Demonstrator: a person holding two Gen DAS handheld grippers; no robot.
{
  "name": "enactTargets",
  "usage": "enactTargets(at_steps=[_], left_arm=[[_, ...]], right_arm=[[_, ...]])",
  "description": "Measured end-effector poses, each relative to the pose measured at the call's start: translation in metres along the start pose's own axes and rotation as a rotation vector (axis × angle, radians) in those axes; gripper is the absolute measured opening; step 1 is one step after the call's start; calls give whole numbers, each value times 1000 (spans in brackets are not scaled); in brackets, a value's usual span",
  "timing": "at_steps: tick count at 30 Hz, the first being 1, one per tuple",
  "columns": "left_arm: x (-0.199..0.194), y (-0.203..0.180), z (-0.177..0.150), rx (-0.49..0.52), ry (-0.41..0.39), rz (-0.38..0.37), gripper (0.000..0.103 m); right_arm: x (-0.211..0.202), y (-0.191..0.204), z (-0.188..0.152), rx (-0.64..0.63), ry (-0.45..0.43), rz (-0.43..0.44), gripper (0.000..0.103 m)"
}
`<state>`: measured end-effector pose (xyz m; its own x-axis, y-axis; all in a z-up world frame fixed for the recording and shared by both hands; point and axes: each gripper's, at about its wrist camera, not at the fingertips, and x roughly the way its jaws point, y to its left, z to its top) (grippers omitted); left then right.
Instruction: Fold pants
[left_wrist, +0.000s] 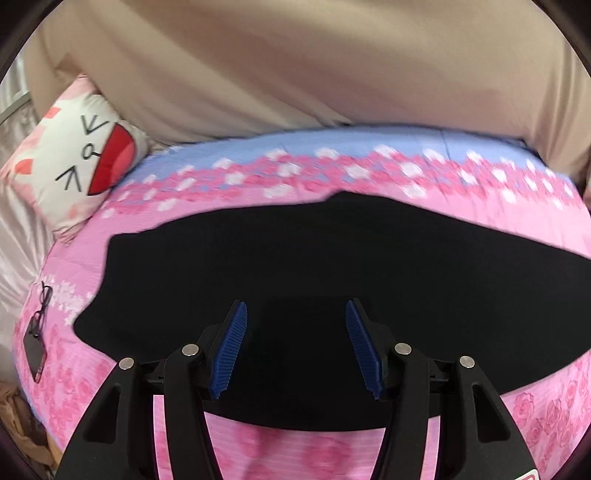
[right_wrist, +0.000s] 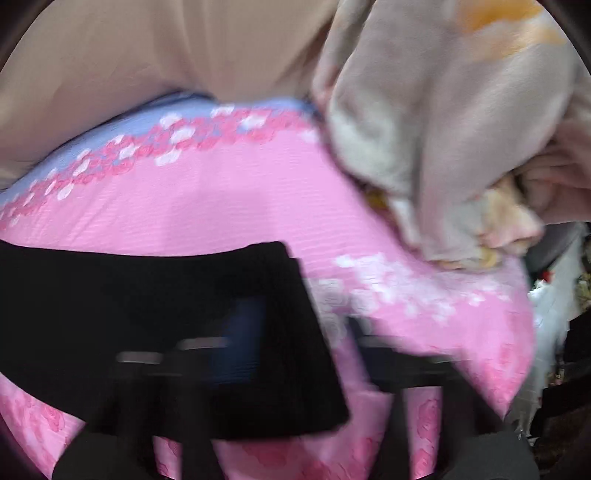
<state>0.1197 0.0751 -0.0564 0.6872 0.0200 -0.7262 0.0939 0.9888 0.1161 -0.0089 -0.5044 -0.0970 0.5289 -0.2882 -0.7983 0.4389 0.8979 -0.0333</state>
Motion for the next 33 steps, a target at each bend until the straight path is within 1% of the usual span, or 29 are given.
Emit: enactTargets(at_steps=[1,2,3,4,5,6,8,9,12,14,15,17,20,22,23,24,25,27,28,29,30,33], left_arm=[[3,-7,-2,5,10,-5,55],[6,-13,-3,8,17,-4,55],[6,-17,-5,12,20,1,55],[8,-22,-7,20,23,10,55],[9,-23,-8,22,27,15,54],[9,-23,-8,23,30,15,54],[11,-30,-10,26,39,3,55],[11,-33,-11,29,39,-1,55],[9,-47,-13,56,27,2,55],[8,-53,-14,61,25,-14,58],[8,-56,-14,60,25,-26,61],[8,-63,-15,64,28,-43,61],[7,-71,-17,81,28,-43,61],[7,-73,-19,90,28,-32,61],[7,-73,-20,91,28,-31,61],[7,-73,-20,88,29,-31,61],[8,-71,-20,83,31,-33,61],[7,-69,-21,77,32,-36,61],[7,-68,-22,76,31,-37,61],[7,-68,-22,79,30,-36,61],[6,-67,-23,84,28,-33,61],[3,-64,-25,98,14,-19,61]], right_arm=[[5,-4,0,12,7,15,13],[5,-12,0,41,0,53,13],[2,-16,-1,60,-7,70,13],[0,-19,-2,71,-17,82,15],[-4,-22,-5,82,-27,86,24],[-9,-24,-9,83,-37,73,30],[-20,-28,-19,89,-52,48,60],[-24,-30,-24,96,-55,53,64],[-33,-35,-42,110,-42,89,65],[-33,-37,-52,113,-21,105,65],[-32,-38,-54,117,-13,116,65],[-27,-38,-57,127,2,145,65],[-24,-36,-59,127,-3,158,67],[-22,-35,-57,139,-7,187,67],[-21,-34,-56,154,-12,219,67],[-20,-32,-55,156,-14,224,67],[-19,-29,-54,151,-18,212,64],[-19,-25,-53,144,-19,196,53],[-18,-25,-53,152,-16,203,36],[-17,-27,-52,177,-5,246,24],[-17,-27,-52,200,-1,271,23],[-24,-18,-47,206,-13,248,20]])
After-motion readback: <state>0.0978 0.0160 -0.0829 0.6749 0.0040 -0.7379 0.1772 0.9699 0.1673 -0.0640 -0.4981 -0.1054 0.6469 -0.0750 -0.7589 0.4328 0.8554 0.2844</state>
